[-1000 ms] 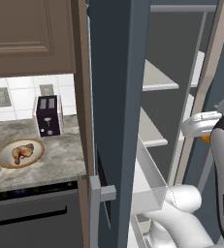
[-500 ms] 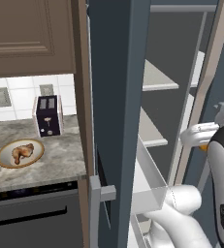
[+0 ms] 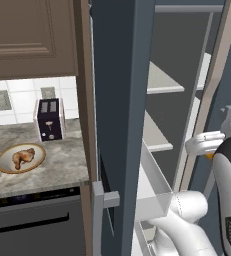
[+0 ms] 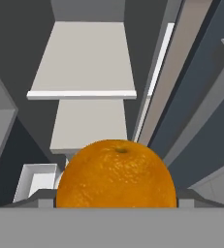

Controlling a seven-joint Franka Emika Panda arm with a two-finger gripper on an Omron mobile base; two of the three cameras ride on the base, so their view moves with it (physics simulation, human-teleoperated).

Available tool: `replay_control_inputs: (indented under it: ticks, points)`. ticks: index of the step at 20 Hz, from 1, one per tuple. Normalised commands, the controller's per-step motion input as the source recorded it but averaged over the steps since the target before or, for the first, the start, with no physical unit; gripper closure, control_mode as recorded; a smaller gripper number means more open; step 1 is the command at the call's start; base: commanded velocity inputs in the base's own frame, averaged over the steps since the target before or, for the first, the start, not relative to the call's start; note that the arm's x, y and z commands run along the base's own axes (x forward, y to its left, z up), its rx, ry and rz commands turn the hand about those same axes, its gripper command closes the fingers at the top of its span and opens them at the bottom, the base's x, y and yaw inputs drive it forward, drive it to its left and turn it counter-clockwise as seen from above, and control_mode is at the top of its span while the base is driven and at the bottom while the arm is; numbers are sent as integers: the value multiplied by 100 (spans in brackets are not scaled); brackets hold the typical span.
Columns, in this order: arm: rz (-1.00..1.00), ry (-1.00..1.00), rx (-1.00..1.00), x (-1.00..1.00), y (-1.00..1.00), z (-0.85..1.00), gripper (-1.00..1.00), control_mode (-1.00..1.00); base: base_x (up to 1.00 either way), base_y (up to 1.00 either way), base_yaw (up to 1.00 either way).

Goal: Take the bell pepper, chicken drumstick, and orange from the freezer and place them in the bowl on the counter.

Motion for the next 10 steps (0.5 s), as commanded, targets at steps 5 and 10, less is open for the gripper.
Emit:
replay_control_inputs:
  ticks: [5,10]
  points:
    - [0,0,0,0,0,0,100,100,-31,-7,0]
    - [0,0,0,0,0,0,100,100,-89,-42,0]
